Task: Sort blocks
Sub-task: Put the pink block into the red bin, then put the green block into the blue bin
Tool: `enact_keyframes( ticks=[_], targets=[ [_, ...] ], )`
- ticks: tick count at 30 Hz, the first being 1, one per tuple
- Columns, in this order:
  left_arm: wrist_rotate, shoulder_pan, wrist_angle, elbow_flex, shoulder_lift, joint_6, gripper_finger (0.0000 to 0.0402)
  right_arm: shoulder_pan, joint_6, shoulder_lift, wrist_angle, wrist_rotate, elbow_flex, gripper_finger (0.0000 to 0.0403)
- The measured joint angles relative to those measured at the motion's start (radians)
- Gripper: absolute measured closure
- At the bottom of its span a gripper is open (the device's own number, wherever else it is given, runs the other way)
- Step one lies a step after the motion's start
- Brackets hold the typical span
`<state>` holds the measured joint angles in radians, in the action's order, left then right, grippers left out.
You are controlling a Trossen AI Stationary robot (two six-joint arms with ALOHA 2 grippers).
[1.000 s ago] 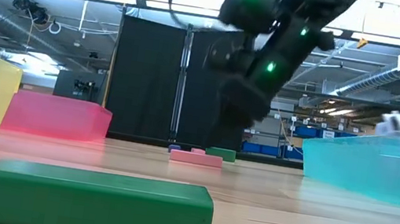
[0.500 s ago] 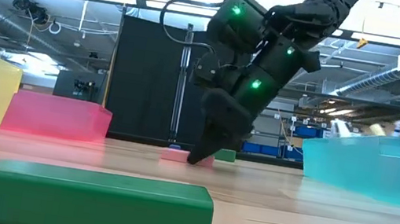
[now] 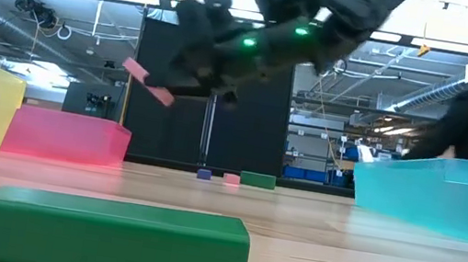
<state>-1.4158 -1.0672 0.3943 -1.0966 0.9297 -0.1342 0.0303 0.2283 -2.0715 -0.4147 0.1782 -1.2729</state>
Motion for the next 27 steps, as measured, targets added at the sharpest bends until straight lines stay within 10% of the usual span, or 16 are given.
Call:
enact_keyframes(
  ticks=[18, 27],
  targets=[
    [-0.006, 0.0, -0.2, 0.317, -0.26, -0.036, 0.0183, -0.149, 0.02, -0.436, 0.242, -0.07, -0.779, 0.0288],
    [0.018, 0.0, -0.25, 0.361, -0.246, -0.062, 0.0183, -0.19, 0.024, -0.416, 0.339, -0.275, -0.818, 0.0098]
  ],
)
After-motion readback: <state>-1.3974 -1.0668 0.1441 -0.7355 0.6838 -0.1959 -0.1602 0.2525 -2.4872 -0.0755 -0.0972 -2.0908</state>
